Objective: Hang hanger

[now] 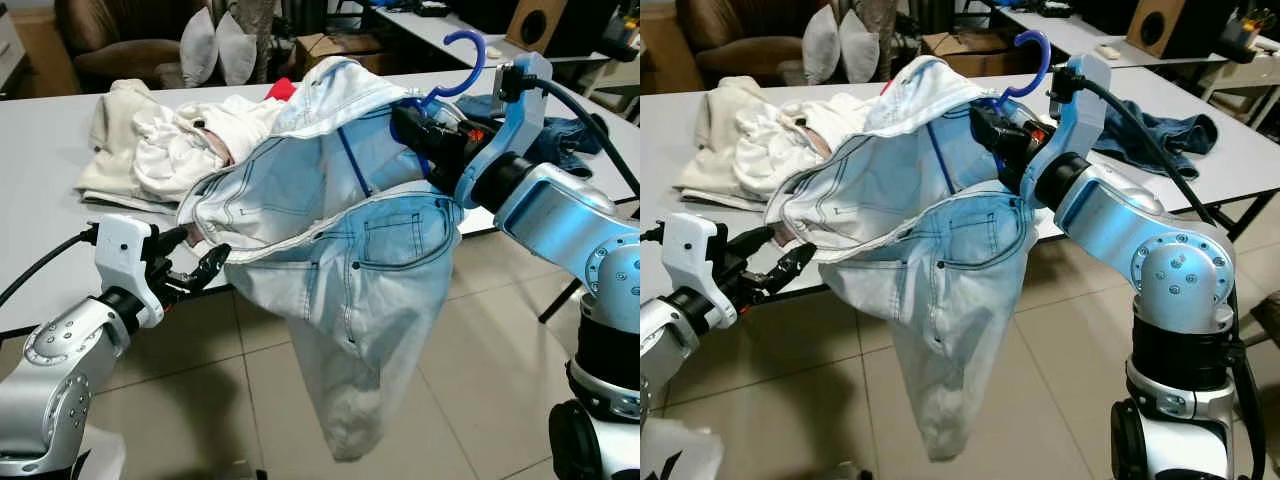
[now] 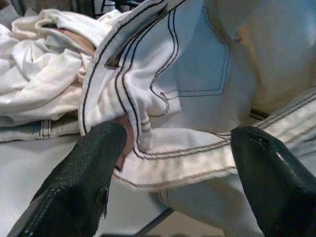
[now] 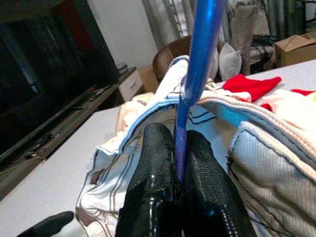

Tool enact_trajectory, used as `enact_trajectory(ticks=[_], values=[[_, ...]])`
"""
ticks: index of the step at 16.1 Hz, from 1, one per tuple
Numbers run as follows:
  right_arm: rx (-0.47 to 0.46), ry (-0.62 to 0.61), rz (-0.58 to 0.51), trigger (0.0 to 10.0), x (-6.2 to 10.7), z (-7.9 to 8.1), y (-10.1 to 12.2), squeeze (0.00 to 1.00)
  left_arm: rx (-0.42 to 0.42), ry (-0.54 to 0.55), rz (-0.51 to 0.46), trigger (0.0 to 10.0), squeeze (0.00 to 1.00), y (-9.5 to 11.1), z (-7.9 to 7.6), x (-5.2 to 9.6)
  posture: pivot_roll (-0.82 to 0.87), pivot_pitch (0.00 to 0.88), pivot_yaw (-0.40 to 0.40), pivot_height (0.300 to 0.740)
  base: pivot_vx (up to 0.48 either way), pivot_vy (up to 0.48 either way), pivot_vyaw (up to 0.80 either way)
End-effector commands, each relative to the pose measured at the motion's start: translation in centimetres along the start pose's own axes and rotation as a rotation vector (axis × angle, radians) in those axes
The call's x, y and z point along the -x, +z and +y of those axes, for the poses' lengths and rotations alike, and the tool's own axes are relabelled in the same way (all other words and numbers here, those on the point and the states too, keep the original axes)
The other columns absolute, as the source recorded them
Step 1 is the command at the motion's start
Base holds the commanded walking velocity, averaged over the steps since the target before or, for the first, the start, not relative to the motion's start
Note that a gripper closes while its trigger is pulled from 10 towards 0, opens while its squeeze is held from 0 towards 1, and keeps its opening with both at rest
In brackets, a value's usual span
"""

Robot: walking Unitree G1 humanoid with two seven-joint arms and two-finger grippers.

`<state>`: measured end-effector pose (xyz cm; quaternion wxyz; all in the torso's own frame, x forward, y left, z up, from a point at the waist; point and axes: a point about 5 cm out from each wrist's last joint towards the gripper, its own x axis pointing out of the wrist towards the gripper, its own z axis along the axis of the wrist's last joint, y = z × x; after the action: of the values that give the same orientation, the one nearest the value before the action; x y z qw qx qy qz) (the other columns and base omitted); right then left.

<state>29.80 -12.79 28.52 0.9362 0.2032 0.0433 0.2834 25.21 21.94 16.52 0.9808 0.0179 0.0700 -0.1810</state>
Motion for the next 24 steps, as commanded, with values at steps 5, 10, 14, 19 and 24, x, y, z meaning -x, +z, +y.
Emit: enact_trajectory(ticks=[5,10,14,19,24], values=[[0.043,0.044,-0.057,10.0,1.6,-0.2,1.0,0.0,-0.037,0.05,-0.052,10.0,0.0,1.1,-0.6,-0.9,-0.12,0.0,-0.02,0.74,0.0,-0.401,0.0],[0.061,0.061,-0.063,10.0,2.5,-0.2,1.2,0.0,-0.044,0.049,-0.048,10.0,0.0,1.0,-0.6,-1.6,-0.15,0.0,-0.006,0.74,0.0,-0.403,0.0],[0.086,0.074,-0.05,10.0,2.7,-0.7,1.2,0.0,-0.055,0.07,-0.039,10.0,0.0,1.0,-0.1,-0.7,-0.12,0.0,-0.025,0.74,0.0,-0.402,0.12],[0.074,0.075,-0.013,10.0,3.1,-1.1,0.5,0.0,-0.048,0.111,-0.072,10.0,0.0,1.8,1.6,0.0,-0.13,0.0,-0.049,0.74,0.0,-0.281,0.68],[0.058,0.058,0.092,10.0,3.2,-3.0,-2.4,0.0,-0.027,0.1,0.042,10.0,0.0,-0.4,1.9,1.7,-0.1,0.0,-0.064,0.74,0.0,0.0,0.78]])
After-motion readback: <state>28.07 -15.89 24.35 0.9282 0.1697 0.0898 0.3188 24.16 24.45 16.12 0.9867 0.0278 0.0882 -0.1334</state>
